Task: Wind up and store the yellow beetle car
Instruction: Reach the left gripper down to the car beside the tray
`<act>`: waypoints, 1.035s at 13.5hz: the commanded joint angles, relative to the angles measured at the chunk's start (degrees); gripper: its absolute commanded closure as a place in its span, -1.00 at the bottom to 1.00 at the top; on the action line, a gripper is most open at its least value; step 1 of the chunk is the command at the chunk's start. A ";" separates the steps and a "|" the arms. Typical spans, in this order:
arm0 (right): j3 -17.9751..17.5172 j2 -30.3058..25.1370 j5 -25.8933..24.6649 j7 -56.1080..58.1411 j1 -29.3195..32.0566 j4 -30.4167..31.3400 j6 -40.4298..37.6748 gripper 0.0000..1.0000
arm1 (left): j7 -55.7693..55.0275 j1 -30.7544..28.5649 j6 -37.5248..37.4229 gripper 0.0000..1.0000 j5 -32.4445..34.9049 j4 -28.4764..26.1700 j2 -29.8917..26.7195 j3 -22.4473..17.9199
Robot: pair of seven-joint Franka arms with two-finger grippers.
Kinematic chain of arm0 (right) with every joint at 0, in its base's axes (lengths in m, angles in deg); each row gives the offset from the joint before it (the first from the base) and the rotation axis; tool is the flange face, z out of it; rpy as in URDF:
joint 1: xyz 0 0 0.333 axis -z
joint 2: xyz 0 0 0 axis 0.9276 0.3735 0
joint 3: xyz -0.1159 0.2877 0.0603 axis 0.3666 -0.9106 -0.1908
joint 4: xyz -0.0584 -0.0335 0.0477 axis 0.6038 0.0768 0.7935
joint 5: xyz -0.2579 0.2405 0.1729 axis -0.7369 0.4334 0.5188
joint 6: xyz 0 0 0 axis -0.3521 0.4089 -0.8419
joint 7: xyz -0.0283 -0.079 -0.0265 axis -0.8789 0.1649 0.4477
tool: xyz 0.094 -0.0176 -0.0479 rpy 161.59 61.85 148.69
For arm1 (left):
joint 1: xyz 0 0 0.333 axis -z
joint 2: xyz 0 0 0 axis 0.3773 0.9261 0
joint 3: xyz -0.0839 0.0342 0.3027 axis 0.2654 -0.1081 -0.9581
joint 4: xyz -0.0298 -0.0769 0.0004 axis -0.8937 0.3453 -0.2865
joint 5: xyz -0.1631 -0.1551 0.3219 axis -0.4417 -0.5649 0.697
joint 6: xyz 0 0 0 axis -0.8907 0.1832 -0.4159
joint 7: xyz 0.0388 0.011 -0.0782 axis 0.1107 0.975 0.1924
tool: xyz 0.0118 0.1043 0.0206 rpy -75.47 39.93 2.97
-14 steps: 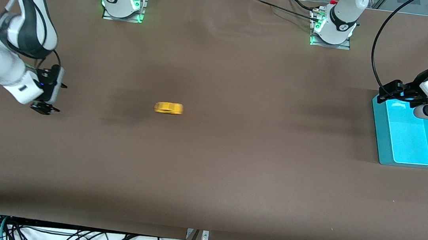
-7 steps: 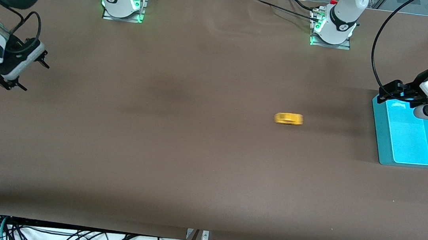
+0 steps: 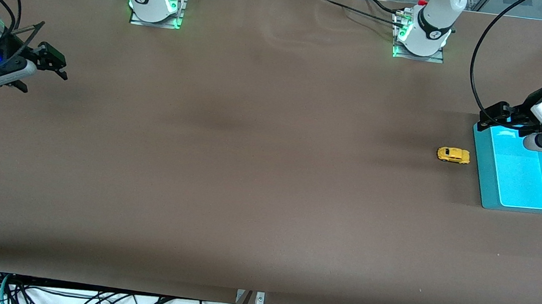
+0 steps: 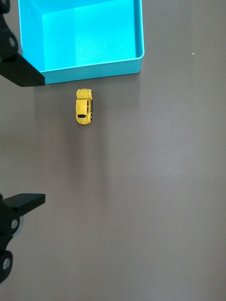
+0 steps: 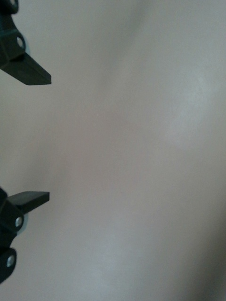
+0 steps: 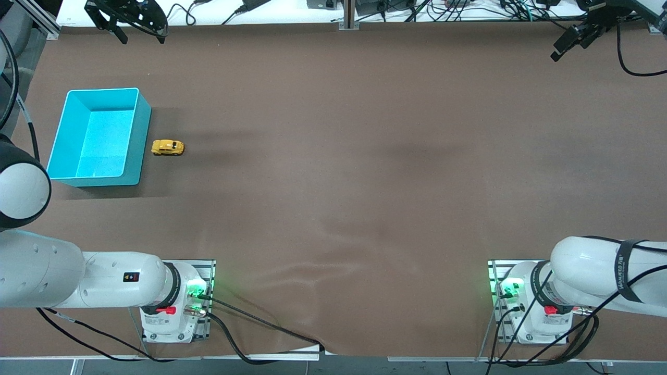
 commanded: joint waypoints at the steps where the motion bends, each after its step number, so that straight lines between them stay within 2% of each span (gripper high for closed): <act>1: 0.01 -0.80 1.17 -5.56 0.18 -2.04 -4.02 -1.00 | 1.13 -0.26 -1.26 -1.00 -0.37 1.21 0.46 -0.19; 4: 0.01 -1.51 1.09 -8.54 0.01 -2.05 -4.46 -1.00 | 3.48 -0.35 -4.06 -1.00 -0.37 1.13 1.25 -0.02; 6: -0.08 -1.59 1.09 -11.87 -0.17 -2.05 -5.34 -1.00 | 13.65 -0.70 -4.07 -1.00 -0.37 1.30 2.22 -0.19; 8: -0.26 -1.86 1.26 -14.86 -0.43 -2.75 -6.48 -1.00 | 17.02 -1.57 -3.80 -1.00 -0.46 1.21 2.40 -0.11; 14: -0.34 -2.03 1.26 -18.13 -2.46 -3.02 -6.66 -1.00 | 46.78 -5.35 -2.84 -1.00 -0.46 -1.94 6.08 -0.11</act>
